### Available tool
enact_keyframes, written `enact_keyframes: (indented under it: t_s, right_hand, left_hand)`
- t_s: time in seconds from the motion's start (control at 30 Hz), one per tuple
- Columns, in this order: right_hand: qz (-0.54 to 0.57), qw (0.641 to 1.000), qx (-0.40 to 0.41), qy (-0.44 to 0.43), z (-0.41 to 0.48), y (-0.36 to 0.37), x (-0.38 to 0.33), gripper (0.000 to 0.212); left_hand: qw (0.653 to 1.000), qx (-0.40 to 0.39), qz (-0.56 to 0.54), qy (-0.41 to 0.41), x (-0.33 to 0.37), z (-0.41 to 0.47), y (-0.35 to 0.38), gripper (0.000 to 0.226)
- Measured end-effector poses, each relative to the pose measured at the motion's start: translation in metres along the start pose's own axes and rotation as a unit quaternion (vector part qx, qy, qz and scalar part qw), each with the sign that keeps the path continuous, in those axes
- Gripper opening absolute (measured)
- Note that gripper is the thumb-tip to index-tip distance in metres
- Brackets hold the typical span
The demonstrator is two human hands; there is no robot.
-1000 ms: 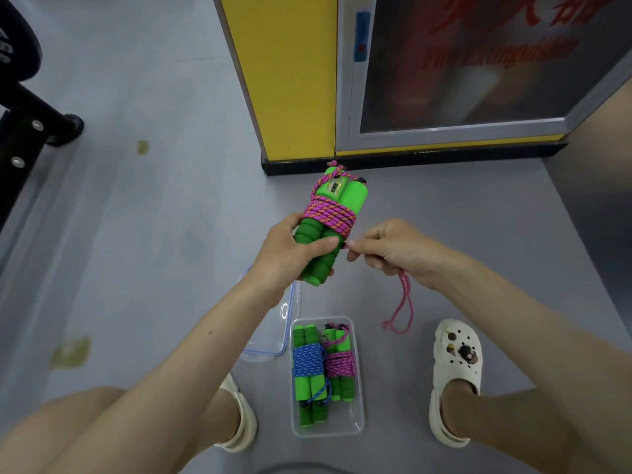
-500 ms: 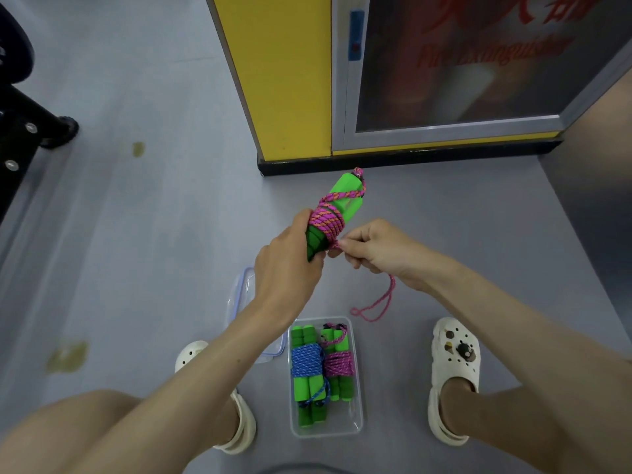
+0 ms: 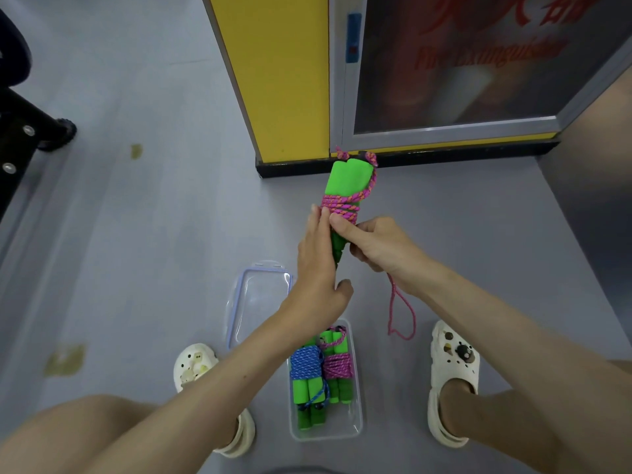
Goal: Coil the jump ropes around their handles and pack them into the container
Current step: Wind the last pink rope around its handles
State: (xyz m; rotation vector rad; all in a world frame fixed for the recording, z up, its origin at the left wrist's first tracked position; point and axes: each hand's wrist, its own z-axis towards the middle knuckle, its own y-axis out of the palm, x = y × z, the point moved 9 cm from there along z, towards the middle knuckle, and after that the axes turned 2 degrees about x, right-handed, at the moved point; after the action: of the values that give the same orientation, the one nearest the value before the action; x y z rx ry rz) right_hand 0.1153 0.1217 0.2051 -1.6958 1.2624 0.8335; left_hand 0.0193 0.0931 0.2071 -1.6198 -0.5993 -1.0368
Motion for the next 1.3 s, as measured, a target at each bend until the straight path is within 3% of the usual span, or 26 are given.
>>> enact_keyframes:
  t_s: [0.13, 0.27, 0.33, 0.4, 0.47, 0.57, 0.73, 0.9, 1.03, 1.3]
  right_hand:
    - [0.045, 0.998, 0.052, 0.013, 0.002, -0.01, 0.003, 0.044]
    - [0.079, 0.995, 0.061, 0.023, 0.002, -0.012, 0.005, 0.048]
    - [0.109, 0.994, 0.013, 0.018, 0.0, -0.004, 0.0, 0.046]
    - [0.121, 0.992, -0.023, 0.015, -0.002, 0.001, -0.005, 0.045]
    - [0.114, 0.993, -0.036, 0.016, -0.002, 0.001, -0.007, 0.046]
    - [0.092, 0.995, -0.046, 0.018, -0.002, 0.001, -0.006, 0.049]
    - [-0.035, 0.999, -0.005, -0.003, -0.002, -0.007, -0.001, 0.04]
    - [-0.106, 0.992, -0.061, 0.008, -0.005, 0.005, 0.005, 0.026]
    - [-0.035, 0.996, -0.074, 0.042, -0.004, 0.008, 0.011, 0.026]
    - [-0.067, 0.993, -0.094, 0.031, -0.005, 0.017, 0.012, 0.029]
  left_hand:
    - [0.989, 0.007, -0.139, -0.051, -0.001, 0.007, -0.007, 0.087]
    - [0.937, 0.091, -0.3, -0.154, -0.015, 0.011, -0.032, 0.053]
    - [0.9, 0.064, -0.371, -0.219, -0.028, 0.009, -0.03, 0.054]
    - [0.872, -0.023, -0.42, -0.252, -0.025, 0.005, -0.017, 0.051]
    - [0.868, -0.074, -0.422, -0.25, -0.018, 0.0, -0.01, 0.049]
    - [0.874, -0.037, -0.418, -0.244, -0.017, 0.003, -0.019, 0.045]
    - [0.935, 0.057, -0.247, -0.248, -0.04, 0.01, -0.047, 0.042]
    - [0.974, 0.096, -0.051, -0.2, -0.036, 0.011, -0.057, 0.054]
    - [0.974, 0.132, 0.112, -0.148, -0.021, 0.01, -0.068, 0.052]
    - [0.963, 0.102, 0.243, -0.053, -0.003, 0.006, -0.049, 0.054]
